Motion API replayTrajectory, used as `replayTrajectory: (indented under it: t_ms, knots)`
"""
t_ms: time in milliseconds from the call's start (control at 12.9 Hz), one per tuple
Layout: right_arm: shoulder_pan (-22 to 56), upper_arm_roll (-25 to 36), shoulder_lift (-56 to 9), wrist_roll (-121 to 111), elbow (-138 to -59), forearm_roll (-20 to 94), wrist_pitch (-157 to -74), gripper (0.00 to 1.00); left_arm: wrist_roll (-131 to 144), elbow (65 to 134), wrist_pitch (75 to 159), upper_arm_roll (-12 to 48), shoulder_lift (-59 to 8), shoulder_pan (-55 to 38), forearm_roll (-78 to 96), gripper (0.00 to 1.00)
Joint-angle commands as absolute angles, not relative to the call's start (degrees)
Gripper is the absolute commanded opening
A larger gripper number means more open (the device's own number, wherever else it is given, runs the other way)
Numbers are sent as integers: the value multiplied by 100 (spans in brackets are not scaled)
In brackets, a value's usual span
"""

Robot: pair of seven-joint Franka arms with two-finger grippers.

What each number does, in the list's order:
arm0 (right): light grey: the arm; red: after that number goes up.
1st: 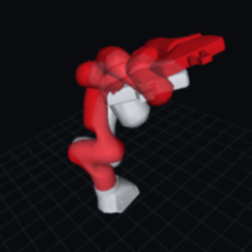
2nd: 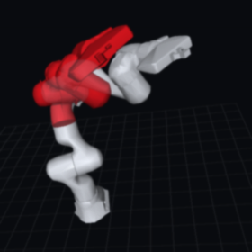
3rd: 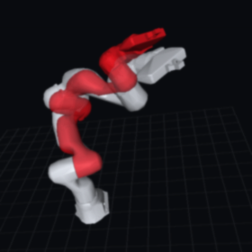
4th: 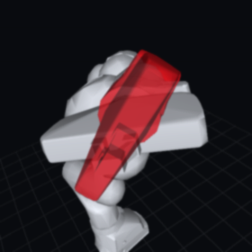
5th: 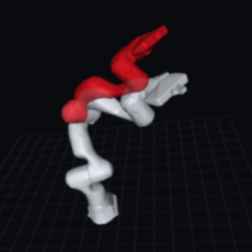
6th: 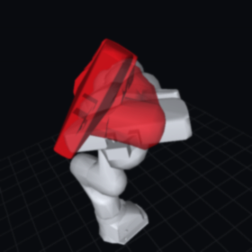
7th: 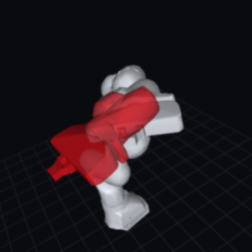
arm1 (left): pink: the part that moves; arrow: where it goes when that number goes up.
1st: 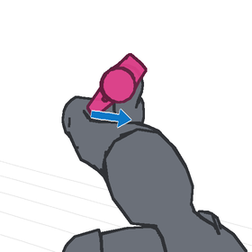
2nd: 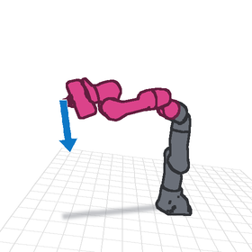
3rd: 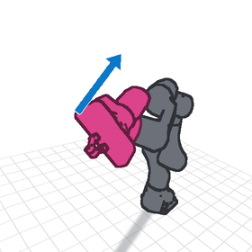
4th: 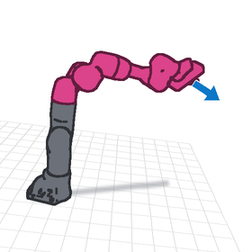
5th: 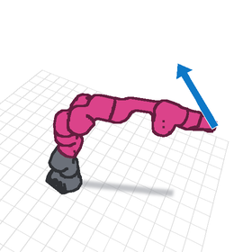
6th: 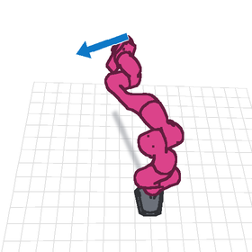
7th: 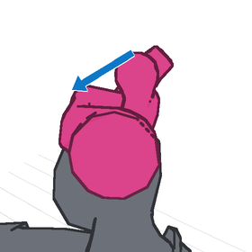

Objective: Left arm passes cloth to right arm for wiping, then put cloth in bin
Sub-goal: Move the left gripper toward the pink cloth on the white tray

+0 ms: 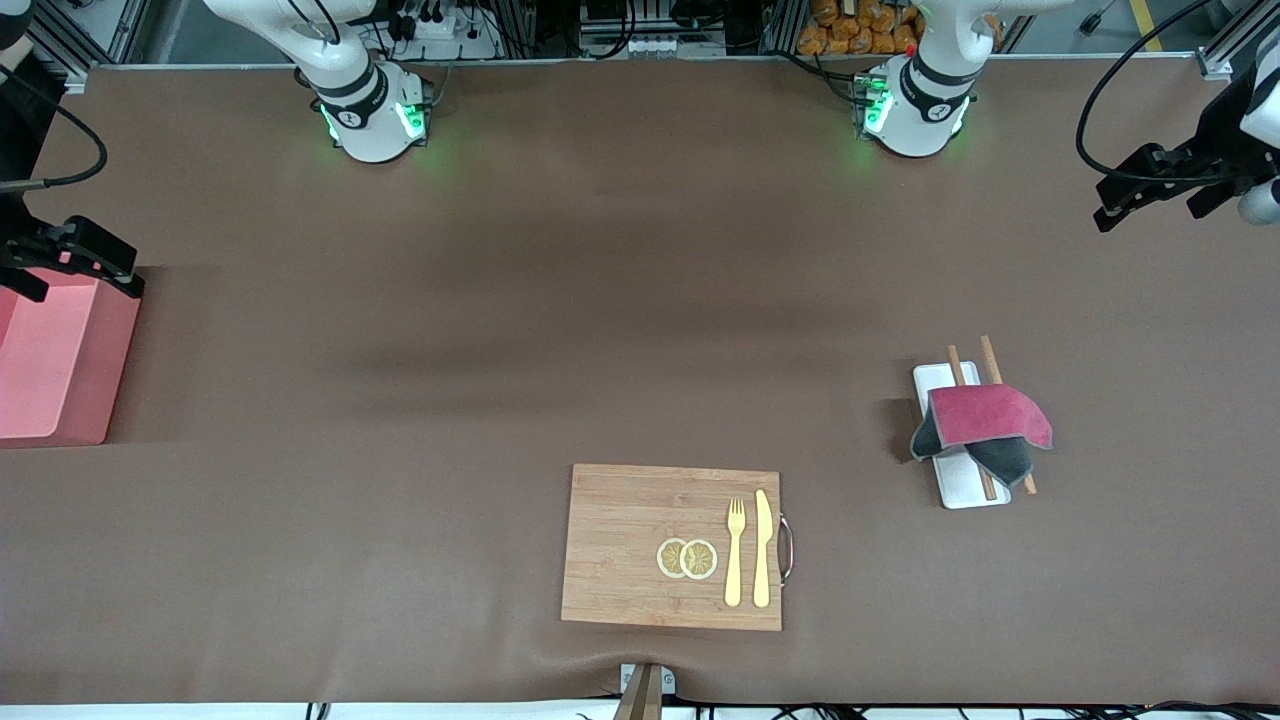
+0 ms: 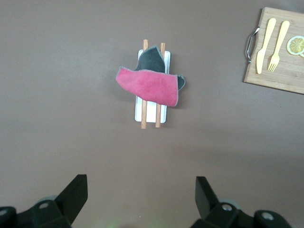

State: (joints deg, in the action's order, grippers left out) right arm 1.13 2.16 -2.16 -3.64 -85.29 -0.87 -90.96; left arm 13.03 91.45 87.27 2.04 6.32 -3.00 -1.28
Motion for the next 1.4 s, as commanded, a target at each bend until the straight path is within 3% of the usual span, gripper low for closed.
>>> replayTrajectory:
  t_ms: [0, 466, 853, 1086, 1319]
  knots:
    - [167, 272, -246, -360, -8517, -211, -9114, 100, 1380, 9141, 8710, 202, 756, -316, -264, 100]
    - [106, 281, -377, -404, -8517, -176, -9114, 100, 1266, 8903, 8684, 220, 405, -299, -272, 100]
    - [88, 299, -378, -422, -8525, -158, -9088, 100, 1230, 9412, 8806, 220, 72, -62, -167, 100]
    - [97, 299, -387, -422, -8525, -176, -9088, 100, 1248, 9912, 9822, 220, -149, -62, -167, 100]
    - [70, 299, -439, -431, -8543, -167, -9097, 100, 1248, 10834, 11236, 220, -281, 44, -167, 100]
